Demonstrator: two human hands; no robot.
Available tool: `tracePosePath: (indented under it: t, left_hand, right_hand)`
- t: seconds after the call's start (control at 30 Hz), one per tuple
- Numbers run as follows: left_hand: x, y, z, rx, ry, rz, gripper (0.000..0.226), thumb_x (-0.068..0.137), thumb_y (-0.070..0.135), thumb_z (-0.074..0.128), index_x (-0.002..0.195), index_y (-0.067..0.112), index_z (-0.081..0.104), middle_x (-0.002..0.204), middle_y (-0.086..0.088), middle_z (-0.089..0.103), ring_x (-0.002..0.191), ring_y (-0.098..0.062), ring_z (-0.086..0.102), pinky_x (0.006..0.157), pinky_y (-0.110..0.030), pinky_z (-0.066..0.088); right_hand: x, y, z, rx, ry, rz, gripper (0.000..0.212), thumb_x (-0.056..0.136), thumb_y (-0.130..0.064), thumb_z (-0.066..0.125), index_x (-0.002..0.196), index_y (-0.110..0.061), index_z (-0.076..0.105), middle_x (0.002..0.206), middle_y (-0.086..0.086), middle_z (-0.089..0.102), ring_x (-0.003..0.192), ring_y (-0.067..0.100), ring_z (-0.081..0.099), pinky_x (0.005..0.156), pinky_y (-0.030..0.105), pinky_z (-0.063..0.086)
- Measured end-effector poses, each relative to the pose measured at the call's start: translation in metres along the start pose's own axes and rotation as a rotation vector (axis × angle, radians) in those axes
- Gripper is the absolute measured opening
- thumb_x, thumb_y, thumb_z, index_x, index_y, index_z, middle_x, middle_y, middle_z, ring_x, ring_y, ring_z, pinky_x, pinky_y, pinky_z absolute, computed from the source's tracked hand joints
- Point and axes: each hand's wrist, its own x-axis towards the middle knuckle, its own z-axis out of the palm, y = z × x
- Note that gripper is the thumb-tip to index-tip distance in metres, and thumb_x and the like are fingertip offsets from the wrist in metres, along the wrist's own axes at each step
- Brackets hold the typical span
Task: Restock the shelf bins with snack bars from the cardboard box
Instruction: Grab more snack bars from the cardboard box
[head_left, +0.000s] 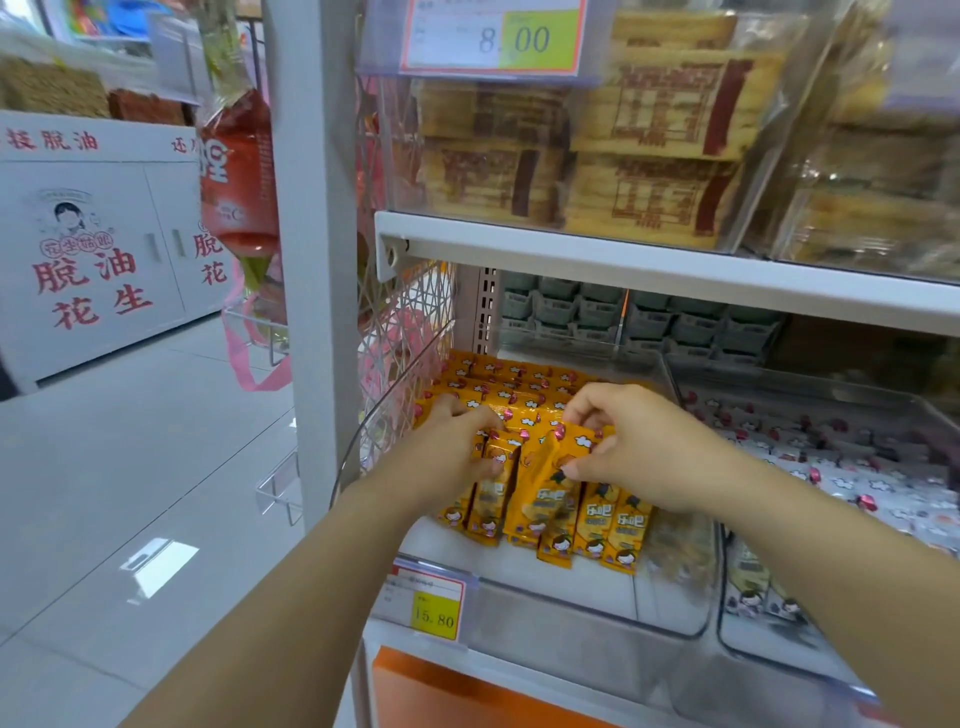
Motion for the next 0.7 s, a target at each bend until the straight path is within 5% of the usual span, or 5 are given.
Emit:
tracePosePath:
  t: [0.3, 0.47, 0.57, 0.7]
  left_hand:
    - [0.003, -0.004, 0.001, 0.119, 0.023, -0.01, 0.052, 0.083, 0.022, 0.068, 0.13, 0.027, 0.046, 0.129, -0.004, 0.032, 0.092, -0.023, 0.051, 0.069, -0.028, 0.041]
    - [0.003, -0.001, -0.003, 0.114, -0.029, -0.03, 0.062, 0.078, 0.029, 0.075, 0.132, 0.028, 0.044, 0.129, -0.004, 0.03, 0.096, -0.023, 0.046, 0.072, -0.029, 0.04]
    - [0.002, -0.001, -0.005, 0.09, -0.037, -0.01, 0.059, 0.079, 0.03, 0.075, 0.131, 0.026, 0.047, 0.131, -0.004, 0.033, 0.105, -0.025, 0.05, 0.079, -0.032, 0.045]
    - [-0.001, -0.001, -0.005, 0.09, -0.013, 0.018, 0.052, 0.081, 0.029, 0.074, 0.127, 0.022, 0.05, 0.129, -0.003, 0.037, 0.105, -0.023, 0.05, 0.078, -0.031, 0.043]
  right_hand:
    - [0.014, -0.006, 0.006, 0.033, -0.08, -0.105, 0.034, 0.084, -0.015, 0.071, 0.086, -0.038, 0.047, 0.096, -0.012, 0.057, 0.059, 0.0, 0.058, 0.05, 0.011, 0.041]
    - [0.023, -0.001, 0.011, 0.023, -0.171, -0.108, 0.036, 0.083, -0.015, 0.072, 0.09, -0.041, 0.047, 0.105, -0.016, 0.054, 0.085, 0.005, 0.061, 0.066, 0.012, 0.047]
    - [0.031, 0.0, 0.015, -0.058, -0.18, -0.147, 0.034, 0.082, -0.02, 0.073, 0.099, -0.037, 0.05, 0.111, -0.017, 0.052, 0.11, 0.004, 0.052, 0.09, 0.026, 0.049]
    - [0.04, -0.003, 0.017, -0.121, -0.208, -0.172, 0.035, 0.082, -0.023, 0.073, 0.11, -0.031, 0.052, 0.118, -0.012, 0.053, 0.116, 0.006, 0.049, 0.096, 0.029, 0.045]
